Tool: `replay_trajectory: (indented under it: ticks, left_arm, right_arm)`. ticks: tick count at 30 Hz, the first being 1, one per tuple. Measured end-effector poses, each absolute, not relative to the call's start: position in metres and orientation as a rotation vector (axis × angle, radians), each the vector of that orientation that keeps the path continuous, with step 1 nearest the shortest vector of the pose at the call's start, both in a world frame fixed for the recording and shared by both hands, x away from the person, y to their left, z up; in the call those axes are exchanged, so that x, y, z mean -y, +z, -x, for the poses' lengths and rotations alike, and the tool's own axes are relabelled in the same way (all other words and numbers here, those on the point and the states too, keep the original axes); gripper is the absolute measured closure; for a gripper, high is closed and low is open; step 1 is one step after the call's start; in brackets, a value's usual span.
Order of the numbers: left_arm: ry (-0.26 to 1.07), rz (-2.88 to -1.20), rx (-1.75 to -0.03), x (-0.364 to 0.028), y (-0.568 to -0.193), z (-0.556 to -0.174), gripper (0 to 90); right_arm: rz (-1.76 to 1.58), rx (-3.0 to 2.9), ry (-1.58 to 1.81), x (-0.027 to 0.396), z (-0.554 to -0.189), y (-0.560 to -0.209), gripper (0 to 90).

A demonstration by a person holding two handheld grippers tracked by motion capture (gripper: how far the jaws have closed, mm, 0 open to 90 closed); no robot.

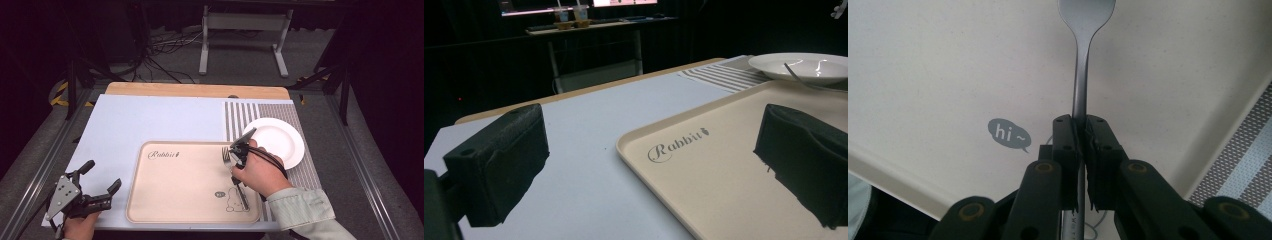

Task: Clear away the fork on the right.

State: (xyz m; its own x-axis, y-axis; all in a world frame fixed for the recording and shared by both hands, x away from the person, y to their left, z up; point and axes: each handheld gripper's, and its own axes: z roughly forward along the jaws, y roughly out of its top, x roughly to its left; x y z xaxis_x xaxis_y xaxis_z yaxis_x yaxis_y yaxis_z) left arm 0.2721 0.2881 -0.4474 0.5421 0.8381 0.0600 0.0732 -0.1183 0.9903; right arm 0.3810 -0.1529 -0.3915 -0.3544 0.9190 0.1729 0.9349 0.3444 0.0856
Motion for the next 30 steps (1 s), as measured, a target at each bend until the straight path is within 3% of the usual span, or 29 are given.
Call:
replay_trajectory:
  ticks: [30]
  left_arm:
    - [0.788,-1.568,-0.801,-0.289,-0.448,-0.272,1.5]
  right_arm:
    - [1.772,2.438,-0.123,0.147,-0.389,-0.41,84.5]
